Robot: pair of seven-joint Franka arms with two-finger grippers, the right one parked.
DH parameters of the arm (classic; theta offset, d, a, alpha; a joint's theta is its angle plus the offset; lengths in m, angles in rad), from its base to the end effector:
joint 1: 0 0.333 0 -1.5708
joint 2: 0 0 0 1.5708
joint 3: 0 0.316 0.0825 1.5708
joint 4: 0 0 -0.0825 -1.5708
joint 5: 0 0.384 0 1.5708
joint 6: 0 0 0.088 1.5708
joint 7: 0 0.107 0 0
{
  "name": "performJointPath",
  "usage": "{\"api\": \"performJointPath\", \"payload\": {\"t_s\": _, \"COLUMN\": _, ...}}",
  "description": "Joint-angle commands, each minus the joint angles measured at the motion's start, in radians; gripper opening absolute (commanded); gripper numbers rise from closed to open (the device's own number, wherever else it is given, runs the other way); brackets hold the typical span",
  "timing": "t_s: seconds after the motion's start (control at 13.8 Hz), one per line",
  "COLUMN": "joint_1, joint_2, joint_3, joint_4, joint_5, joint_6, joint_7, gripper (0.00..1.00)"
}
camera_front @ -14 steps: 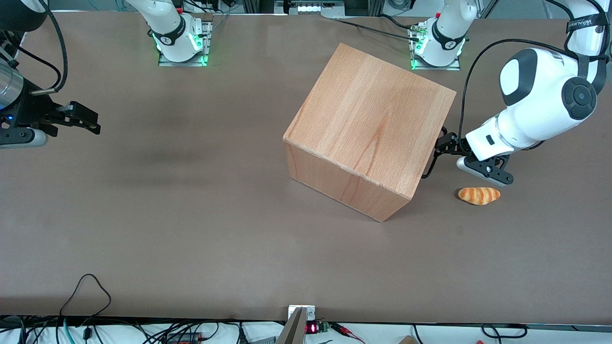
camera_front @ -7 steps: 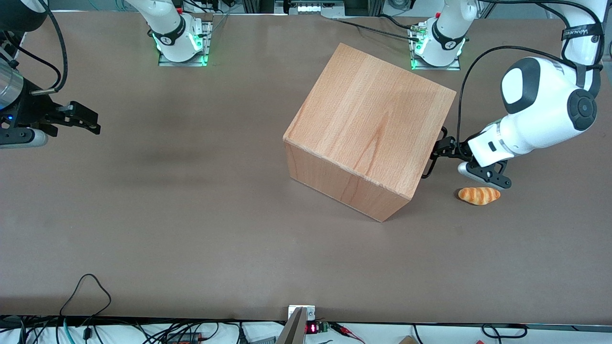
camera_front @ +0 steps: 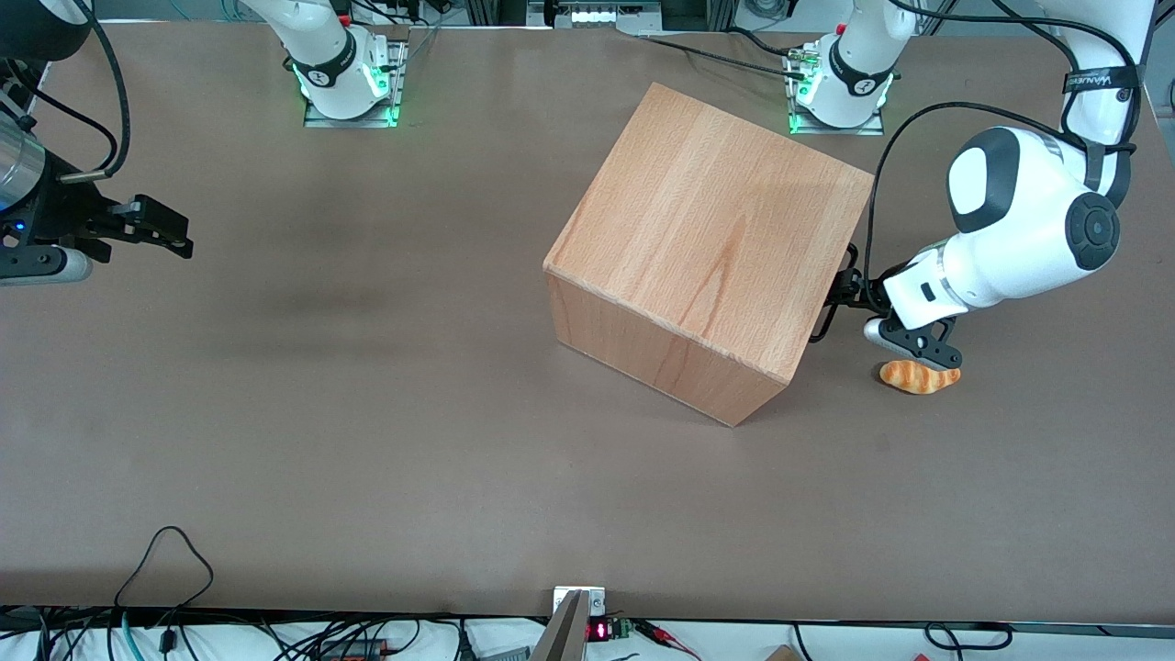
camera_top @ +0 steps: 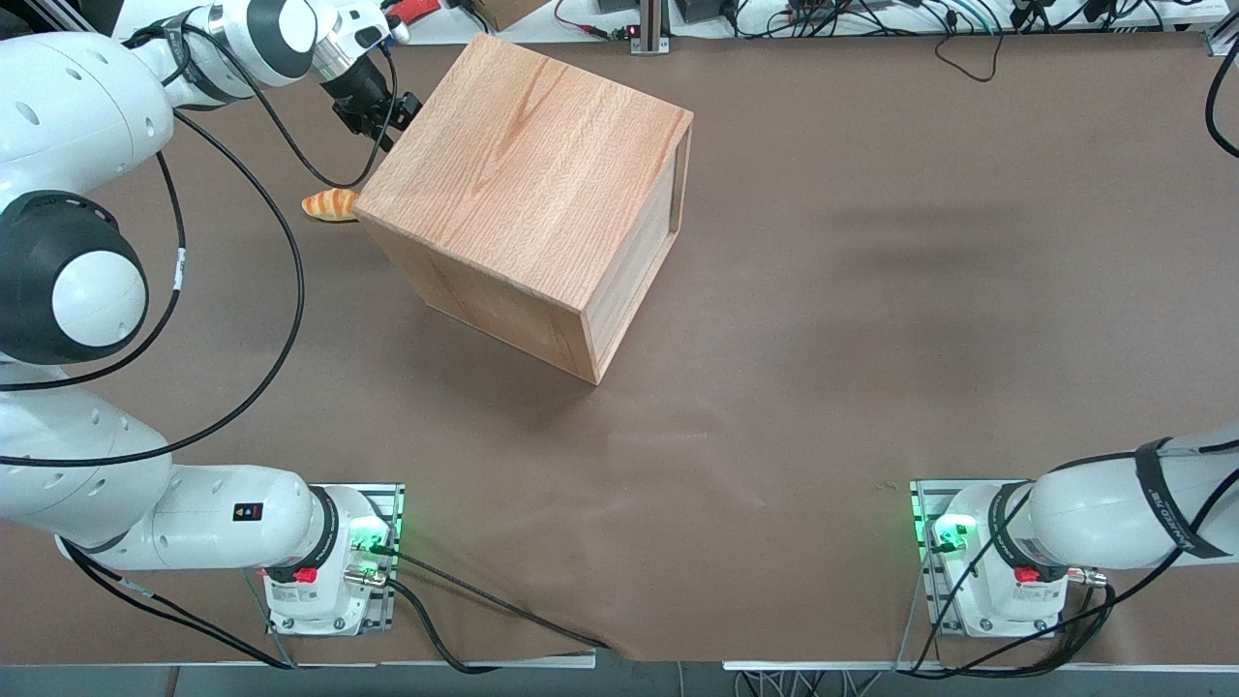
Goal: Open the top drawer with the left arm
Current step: 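Hook the left gripper fingers around the black bar handle, then pull the handle with the left gripper, sliding the drawer out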
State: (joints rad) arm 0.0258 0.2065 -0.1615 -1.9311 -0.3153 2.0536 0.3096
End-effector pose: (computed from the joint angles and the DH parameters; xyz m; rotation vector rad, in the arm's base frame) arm 0.5866 -0.0934 0.3791 2.8001 -0.4005 -0.0797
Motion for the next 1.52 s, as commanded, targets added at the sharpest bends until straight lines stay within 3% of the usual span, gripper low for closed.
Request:
{"api": "performJointPath", "payload": {"t_s": 0.0, "joint_1": -0.033, "joint_2": -0.007, "joint_3": -0.030, "joint_4": -0.003, "joint_5": -0.057, "joint_6": -0.015, "joint_7": -0.004, "gripper": 1.00}}
{"api": "performJointPath", "payload": {"t_s": 0.58, "joint_1": -0.010, "joint_2": -0.007, "joint_3": 0.040, "joint_4": -0.003, "joint_5": -0.010, "joint_6": -0.013, "joint_7": 0.059, "gripper": 1.00}}
{"api": "performJointPath", "payload": {"t_s": 0.8, "joint_1": -0.009, "joint_2": -0.007, "joint_3": 0.053, "joint_4": 0.000, "joint_5": 0.042, "joint_6": -0.015, "joint_7": 0.065, "gripper": 1.00}}
{"api": "performJointPath", "payload": {"t_s": 1.45, "joint_1": 0.003, "joint_2": -0.006, "joint_3": 0.154, "joint_4": 0.017, "joint_5": 0.050, "joint_6": -0.001, "joint_7": 0.078, "gripper": 1.00}}
